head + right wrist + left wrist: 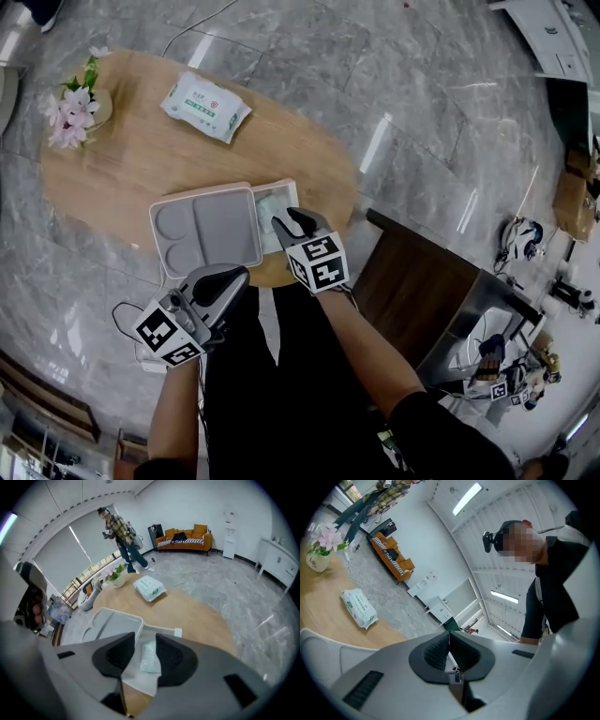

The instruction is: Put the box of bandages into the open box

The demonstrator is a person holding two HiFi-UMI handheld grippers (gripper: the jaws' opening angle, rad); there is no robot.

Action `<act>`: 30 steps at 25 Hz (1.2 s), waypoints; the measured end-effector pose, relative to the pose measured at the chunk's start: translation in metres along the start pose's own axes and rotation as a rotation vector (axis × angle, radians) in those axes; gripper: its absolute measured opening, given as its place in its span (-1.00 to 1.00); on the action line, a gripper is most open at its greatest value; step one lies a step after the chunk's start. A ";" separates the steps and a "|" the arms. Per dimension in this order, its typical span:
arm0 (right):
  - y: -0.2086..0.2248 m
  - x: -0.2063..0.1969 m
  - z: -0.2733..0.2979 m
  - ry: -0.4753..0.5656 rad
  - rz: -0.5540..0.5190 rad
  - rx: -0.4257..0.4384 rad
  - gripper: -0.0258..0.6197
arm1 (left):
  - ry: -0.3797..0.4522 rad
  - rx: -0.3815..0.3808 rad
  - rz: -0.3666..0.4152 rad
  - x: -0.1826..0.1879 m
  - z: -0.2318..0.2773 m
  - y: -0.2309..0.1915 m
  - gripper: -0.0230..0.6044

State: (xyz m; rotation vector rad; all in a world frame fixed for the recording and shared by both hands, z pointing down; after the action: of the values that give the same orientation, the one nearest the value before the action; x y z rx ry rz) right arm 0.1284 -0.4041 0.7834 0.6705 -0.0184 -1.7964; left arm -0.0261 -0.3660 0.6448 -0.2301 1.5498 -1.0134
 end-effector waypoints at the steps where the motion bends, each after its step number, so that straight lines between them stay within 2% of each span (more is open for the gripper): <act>1: -0.005 0.009 -0.013 0.032 0.005 0.008 -0.46 | -0.001 -0.007 0.015 0.009 -0.002 0.005 -0.87; 3: -0.018 0.027 -0.042 0.092 0.008 0.022 -0.47 | -0.008 -0.020 0.046 0.030 -0.009 0.016 -0.87; 11: -0.080 0.126 -0.192 0.436 0.010 0.081 -0.83 | 0.010 -0.126 0.202 0.135 -0.019 0.079 -0.87; 16: -0.110 0.169 -0.285 0.611 -0.050 0.129 -0.88 | 0.020 -0.207 0.288 0.191 -0.017 0.124 -0.88; 22: -0.160 0.173 -0.399 0.781 -0.230 0.285 -0.89 | 0.036 -0.274 0.364 0.225 -0.021 0.199 -0.88; 27: -0.197 0.135 -0.480 0.961 -0.378 0.368 -0.89 | 0.056 -0.297 0.458 0.213 -0.040 0.258 -0.88; 30: -0.208 0.103 -0.523 1.051 -0.417 0.411 -0.89 | 0.087 -0.290 0.510 0.207 -0.054 0.297 -0.88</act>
State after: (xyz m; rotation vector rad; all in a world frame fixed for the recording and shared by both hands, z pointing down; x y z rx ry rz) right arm 0.1622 -0.2590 0.2314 1.9596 0.4995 -1.6201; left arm -0.0144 -0.2972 0.2854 0.0155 1.7153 -0.4035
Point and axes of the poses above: the fingertips, and each gripper's own axes: z forward along the fingers, y to its right, x out of its top, the point moved 5 cm from there along -z, backward along the fingers, and after that the axes turned 6 degrees about z, right-handed, at the moved point
